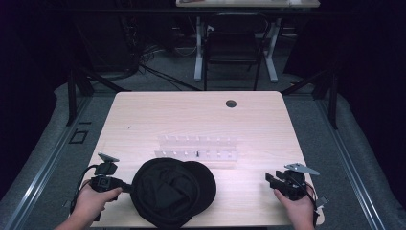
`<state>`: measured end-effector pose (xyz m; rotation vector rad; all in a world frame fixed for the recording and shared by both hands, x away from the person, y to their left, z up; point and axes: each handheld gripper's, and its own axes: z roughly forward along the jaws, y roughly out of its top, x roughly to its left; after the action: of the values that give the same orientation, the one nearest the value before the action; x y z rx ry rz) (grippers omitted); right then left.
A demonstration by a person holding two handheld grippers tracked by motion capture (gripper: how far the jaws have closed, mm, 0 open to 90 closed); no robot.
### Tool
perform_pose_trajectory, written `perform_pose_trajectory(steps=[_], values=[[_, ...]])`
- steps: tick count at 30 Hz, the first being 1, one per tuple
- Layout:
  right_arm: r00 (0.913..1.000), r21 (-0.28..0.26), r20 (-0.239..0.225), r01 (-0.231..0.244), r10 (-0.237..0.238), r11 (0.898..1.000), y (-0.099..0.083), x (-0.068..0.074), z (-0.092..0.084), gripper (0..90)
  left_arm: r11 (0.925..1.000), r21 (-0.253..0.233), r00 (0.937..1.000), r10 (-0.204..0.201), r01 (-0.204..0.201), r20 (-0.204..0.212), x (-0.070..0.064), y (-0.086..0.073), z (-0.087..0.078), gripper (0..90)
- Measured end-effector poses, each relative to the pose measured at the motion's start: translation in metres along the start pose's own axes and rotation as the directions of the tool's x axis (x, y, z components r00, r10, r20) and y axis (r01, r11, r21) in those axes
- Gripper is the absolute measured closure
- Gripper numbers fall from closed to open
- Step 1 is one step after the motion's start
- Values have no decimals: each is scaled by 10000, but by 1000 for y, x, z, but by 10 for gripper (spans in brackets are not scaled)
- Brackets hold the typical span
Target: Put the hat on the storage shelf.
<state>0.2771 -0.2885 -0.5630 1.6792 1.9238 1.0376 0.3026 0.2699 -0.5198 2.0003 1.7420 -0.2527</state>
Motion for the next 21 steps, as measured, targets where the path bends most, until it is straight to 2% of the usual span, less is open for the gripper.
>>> perform_pose_trajectory(steps=[1,3,7,11,18,21], values=[[10000,0,0,0,0,10000,0,0,0,518,10000,-39,10000,43,-43,-72,2,0,-2,850],[10000,9,-2,22,-22,10000,0,0,0,518,9998,-183,9997,-131,127,-216,6,0,-7,851],[10000,44,-7,44,-44,10000,0,1,0,518,9997,-129,9990,-191,186,-395,15,3,-14,851],[10000,55,-2,47,-47,10000,0,1,0,518,9998,-193,9965,-24,8,-830,21,7,-19,848],[10000,44,-33,63,-63,10000,0,1,1,518,9996,-223,9962,-192,174,-854,24,7,-15,818],[10000,30,-52,61,-61,10000,0,1,1,518,9990,-241,9966,-389,372,-731,25,7,-13,798]])
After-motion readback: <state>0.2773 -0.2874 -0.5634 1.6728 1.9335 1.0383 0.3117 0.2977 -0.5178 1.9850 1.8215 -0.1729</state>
